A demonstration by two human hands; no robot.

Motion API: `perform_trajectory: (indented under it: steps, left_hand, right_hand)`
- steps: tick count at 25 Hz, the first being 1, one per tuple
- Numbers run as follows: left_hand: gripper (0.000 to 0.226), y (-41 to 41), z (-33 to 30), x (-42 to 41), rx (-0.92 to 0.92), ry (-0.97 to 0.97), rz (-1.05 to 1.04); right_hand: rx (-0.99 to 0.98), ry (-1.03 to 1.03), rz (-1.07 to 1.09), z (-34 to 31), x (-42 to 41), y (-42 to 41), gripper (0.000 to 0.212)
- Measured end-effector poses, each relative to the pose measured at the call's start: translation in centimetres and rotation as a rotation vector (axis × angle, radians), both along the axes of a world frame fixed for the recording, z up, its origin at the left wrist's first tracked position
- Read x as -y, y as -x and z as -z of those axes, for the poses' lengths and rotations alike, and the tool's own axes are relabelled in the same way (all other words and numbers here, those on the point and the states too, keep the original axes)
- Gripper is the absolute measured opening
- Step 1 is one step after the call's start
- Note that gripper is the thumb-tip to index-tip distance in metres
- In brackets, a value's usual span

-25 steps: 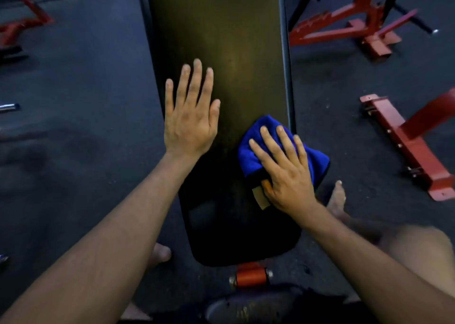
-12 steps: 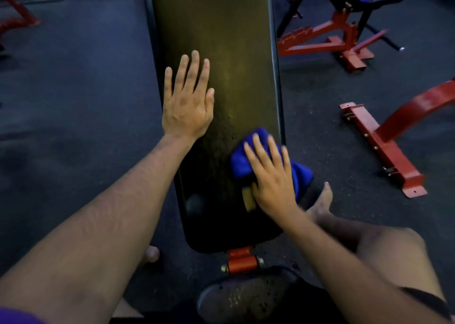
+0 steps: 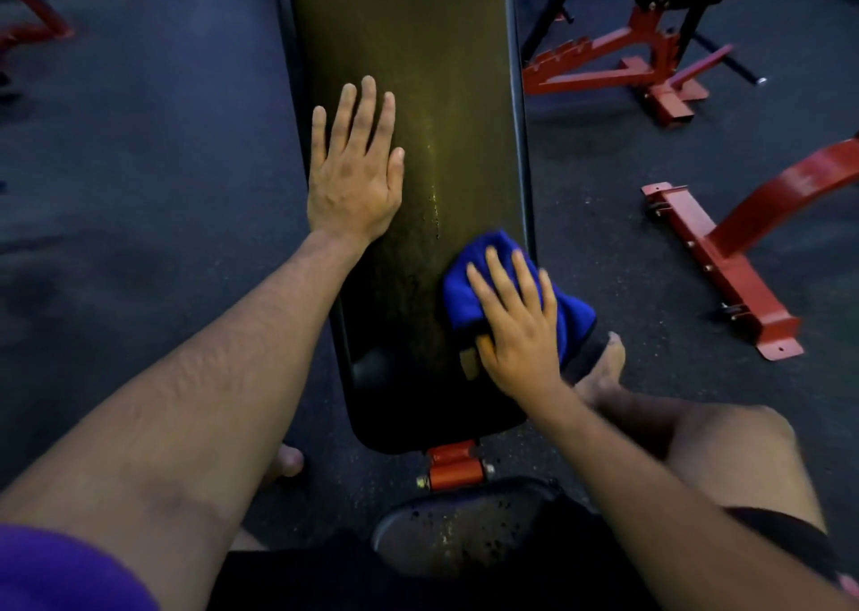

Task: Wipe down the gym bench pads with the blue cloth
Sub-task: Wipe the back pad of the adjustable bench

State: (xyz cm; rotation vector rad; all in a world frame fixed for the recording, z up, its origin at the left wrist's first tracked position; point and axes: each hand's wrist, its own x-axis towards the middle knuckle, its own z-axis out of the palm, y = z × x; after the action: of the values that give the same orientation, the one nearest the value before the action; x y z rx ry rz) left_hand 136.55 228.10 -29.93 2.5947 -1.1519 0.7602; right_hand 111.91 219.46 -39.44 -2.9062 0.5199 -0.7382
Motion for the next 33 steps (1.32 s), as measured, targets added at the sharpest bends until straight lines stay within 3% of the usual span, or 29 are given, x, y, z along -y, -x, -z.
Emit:
perform_trajectory:
  steps: [4, 7, 11, 16, 19, 25, 28, 33]
  left_hand:
    - [0.062, 0.2, -0.2, -0.2, -0.005, -0.022, -0.009]
    - [0.062, 0.3, -0.3, -0.1, -0.004, -0.022, -0.009]
    - [0.061, 0.2, -0.1, -0.1, 0.010, -0.017, -0.018]
    - [0.060, 0.3, -0.1, 0.0, 0.001, -0.010, -0.004]
    - [0.060, 0.3, -0.2, -0.1, 0.008, -0.009, -0.009]
    - [0.060, 0.3, -0.3, -0.2, -0.006, -0.025, -0.010]
    - [0.060, 0.5, -0.6, -0.3, -0.011, -0.040, -0.006]
    - [0.062, -0.2, -1.5, -1.3, -0.021, -0.098, 0.074]
  right_hand:
    - [-0.153, 0.032, -0.078, 8.0, -4.2, 8.4, 0.094]
    - [-0.194, 0.033, -0.125, 8.9, -3.7, 8.8, 0.090]
    - [-0.111, -0.026, -0.065, 5.2, -3.4, 5.5, 0.089]
    - [-0.021, -0.052, 0.025, -5.3, 1.8, -6.2, 0.074]
    - [-0.008, 0.009, 0.020, -6.7, 3.6, -8.2, 0.072]
    - [0.005, -0.021, -0.067, 2.0, -0.3, 2.4, 0.083]
    - [-0.124, -0.005, -0.130, 7.0, -2.9, 8.4, 0.096]
    - [-0.218, 0.022, -0.285, 7.3, -2.2, 10.7, 0.105]
